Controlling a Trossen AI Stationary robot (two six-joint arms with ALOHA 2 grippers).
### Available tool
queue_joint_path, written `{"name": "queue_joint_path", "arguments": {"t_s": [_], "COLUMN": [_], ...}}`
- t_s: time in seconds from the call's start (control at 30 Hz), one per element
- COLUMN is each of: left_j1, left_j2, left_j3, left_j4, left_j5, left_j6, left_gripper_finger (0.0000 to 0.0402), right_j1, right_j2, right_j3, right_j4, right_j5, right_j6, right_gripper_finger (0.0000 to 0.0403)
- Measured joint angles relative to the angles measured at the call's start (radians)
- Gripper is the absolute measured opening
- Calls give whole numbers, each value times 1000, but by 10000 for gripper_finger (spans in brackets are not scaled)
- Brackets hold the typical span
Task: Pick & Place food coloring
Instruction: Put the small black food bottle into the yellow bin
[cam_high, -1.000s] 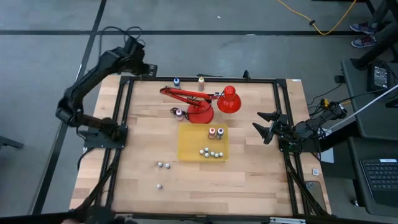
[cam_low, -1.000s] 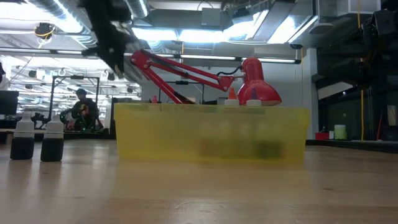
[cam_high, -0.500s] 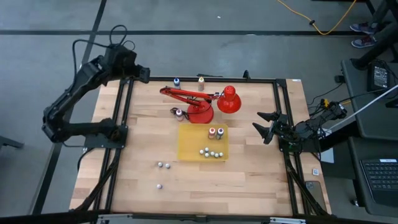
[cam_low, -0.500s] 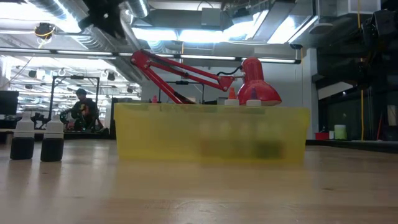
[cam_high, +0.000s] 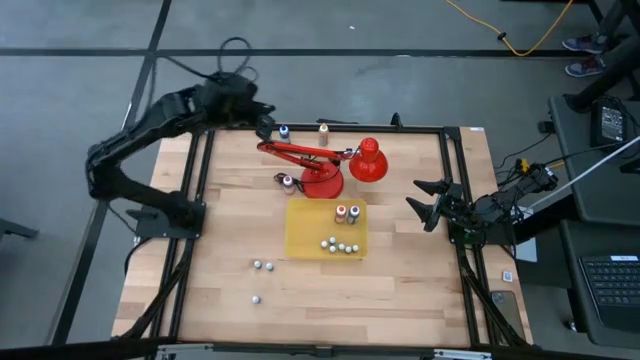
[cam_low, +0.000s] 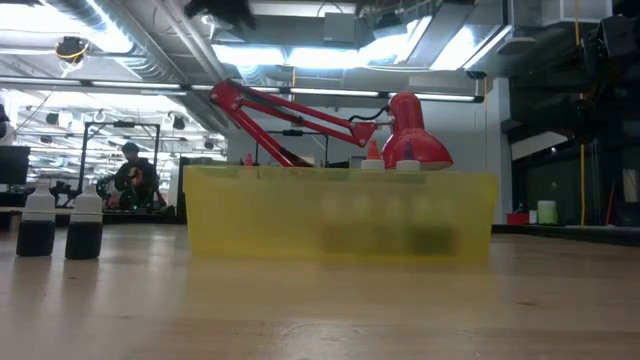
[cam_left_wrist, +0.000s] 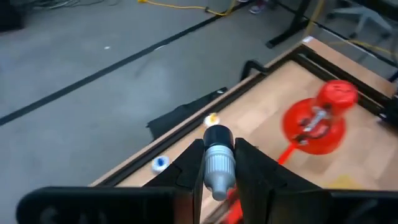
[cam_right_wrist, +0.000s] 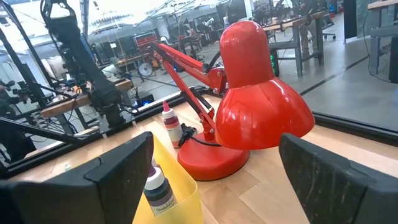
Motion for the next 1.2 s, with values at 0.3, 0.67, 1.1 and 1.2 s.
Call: {"name": "queue_joint_path", "arguments": {"t_s": [0.3,0.67,1.1,1.2], "left_j1": [-186,-394,-524,-537], "left_j2": [230,441,590,632], "left_j3": [210,377,378,378], "left_j4": [-56,-200,-275,-275], "left_j5": [-61,-75,37,67], "left_j6": [-9,-98,-183,-176], "left_gripper_finger": [63,63,63,63], "right_j1": [0,0,0,0], "right_j2": [0,0,0,0], "right_j3": [0,0,0,0], "right_j4": [0,0,0,0], "right_j5": [0,0,0,0], "right_j6": [1,0,0,2], "right_gripper_finger": [347,347,347,347]}}
